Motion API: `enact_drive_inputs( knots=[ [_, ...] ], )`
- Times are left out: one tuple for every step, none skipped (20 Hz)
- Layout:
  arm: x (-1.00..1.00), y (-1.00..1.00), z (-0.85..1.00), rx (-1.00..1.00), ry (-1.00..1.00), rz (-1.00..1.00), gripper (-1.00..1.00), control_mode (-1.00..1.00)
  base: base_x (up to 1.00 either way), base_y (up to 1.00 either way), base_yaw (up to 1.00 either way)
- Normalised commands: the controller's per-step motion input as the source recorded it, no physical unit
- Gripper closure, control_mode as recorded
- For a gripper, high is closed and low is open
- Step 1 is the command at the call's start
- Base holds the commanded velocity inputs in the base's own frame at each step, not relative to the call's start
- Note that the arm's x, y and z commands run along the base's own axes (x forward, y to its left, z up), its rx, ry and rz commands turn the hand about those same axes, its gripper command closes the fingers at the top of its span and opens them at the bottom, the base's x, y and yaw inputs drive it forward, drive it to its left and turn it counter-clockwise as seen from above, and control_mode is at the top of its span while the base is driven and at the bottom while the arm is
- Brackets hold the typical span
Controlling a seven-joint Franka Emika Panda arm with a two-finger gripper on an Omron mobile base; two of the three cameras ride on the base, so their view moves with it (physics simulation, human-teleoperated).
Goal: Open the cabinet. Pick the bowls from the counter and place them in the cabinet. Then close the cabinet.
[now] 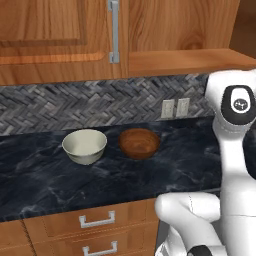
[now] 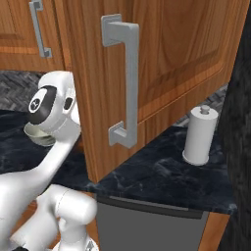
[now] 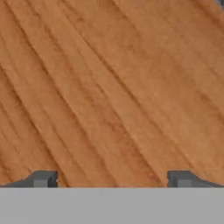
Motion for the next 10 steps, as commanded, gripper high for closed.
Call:
enact_drive_inputs(
  knots=[
    [-0.73,0.54,0.00,0.00,-0.12,0.05,-1.00,-1.00,0.00,0.00,0.00],
    [-0.51,1.00,0.00,-0.05,0.00,0.11,-1.00,-1.00,0.00,0.00,0.00],
    [-0.43,1.00,0.26,-0.07,0.04,0.18,-1.00,-1.00,0.00,0.00,0.00],
    [-0.29,1.00,0.48,-0.10,0.13,0.26,-1.00,-1.00,0.00,0.00,0.00],
    [-0.21,1.00,0.58,-0.11,0.20,0.29,-1.00,-1.00,0.00,0.00,0.00],
    [-0.11,1.00,0.58,-0.11,0.25,0.31,-1.00,-1.00,0.00,0.00,0.00],
    [0.00,1.00,0.51,-0.09,0.31,0.34,-1.00,-1.00,0.00,0.00,0.00],
    [0.00,1.00,0.51,-0.07,0.35,0.41,-1.00,-1.00,0.00,0.00,0.00],
    [0.00,1.00,0.53,-0.05,0.37,0.43,-1.00,-1.00,0.00,0.00,0.00],
    [-0.01,1.00,0.52,-0.07,0.32,0.44,-1.00,-1.00,0.00,0.00,0.00]
  ],
)
